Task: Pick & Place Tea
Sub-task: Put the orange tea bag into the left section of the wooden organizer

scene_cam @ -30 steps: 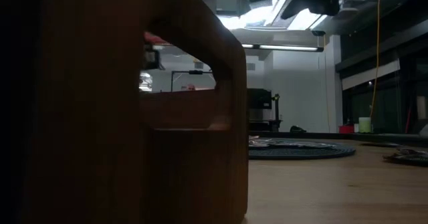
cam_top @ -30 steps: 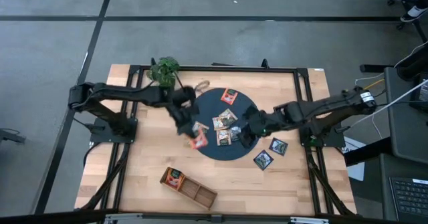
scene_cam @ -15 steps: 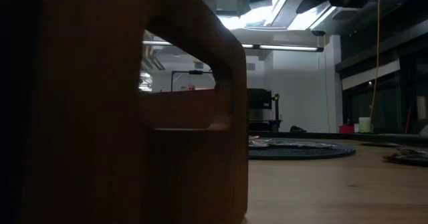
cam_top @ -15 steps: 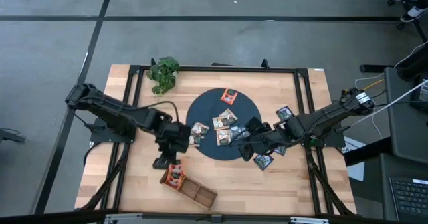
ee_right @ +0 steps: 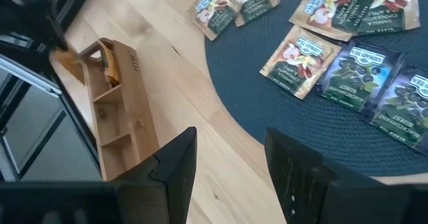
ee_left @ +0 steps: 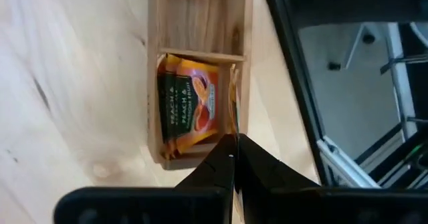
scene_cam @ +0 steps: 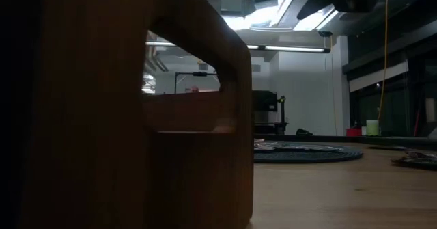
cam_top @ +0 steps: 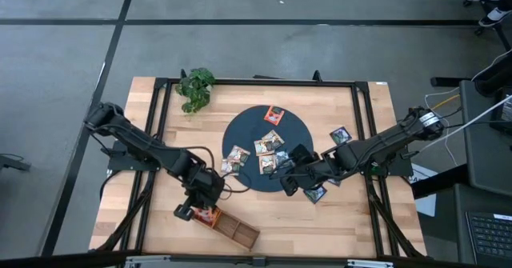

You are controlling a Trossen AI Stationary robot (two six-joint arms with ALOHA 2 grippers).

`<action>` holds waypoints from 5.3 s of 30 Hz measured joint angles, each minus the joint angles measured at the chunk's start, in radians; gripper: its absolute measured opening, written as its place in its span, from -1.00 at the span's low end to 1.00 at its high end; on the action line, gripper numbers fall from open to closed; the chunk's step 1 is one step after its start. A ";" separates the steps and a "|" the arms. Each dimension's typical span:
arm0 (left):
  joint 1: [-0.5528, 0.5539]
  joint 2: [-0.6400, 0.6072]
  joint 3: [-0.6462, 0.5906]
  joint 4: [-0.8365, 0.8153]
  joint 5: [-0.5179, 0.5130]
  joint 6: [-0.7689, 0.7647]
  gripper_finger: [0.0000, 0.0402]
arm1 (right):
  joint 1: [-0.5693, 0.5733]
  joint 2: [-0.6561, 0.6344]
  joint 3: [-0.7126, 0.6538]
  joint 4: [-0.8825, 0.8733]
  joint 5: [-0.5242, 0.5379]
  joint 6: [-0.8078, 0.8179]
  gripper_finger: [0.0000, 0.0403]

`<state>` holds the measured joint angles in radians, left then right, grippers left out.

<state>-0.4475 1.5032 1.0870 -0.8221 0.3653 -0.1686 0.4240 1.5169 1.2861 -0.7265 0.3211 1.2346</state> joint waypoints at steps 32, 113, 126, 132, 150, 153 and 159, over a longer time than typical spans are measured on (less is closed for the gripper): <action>-0.009 0.048 0.008 -0.005 -0.090 0.120 -0.80 | 0.000 0.032 0.000 0.025 0.000 0.014 -0.12; 0.837 0.639 0.352 0.480 -0.194 -0.248 -0.98 | -1.025 0.022 -0.396 0.445 -0.666 -0.532 -0.12; 0.815 0.501 0.341 0.514 -0.143 -0.154 -0.99 | -0.995 0.009 -0.396 0.440 -0.700 -0.560 -0.12; 0.834 0.480 0.341 0.557 -0.251 -0.140 -0.99 | -1.000 0.004 -0.397 0.401 -0.693 -0.566 -0.12; 0.819 0.672 0.348 0.595 -0.190 -0.316 -0.99 | -1.000 0.004 -0.397 0.389 -0.684 -0.537 -0.12; 0.812 0.680 0.348 0.576 -0.189 -0.304 -0.99 | -0.999 0.004 -0.397 0.383 -0.682 -0.537 -0.12; 0.801 0.681 0.348 0.548 -0.171 -0.245 -0.99 | -0.997 0.003 -0.521 0.488 -0.702 -0.452 -0.12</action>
<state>0.3534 2.1845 1.4345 -0.2745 0.1938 -0.4135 -0.5732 1.5196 0.7648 -0.2390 -0.3812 0.7824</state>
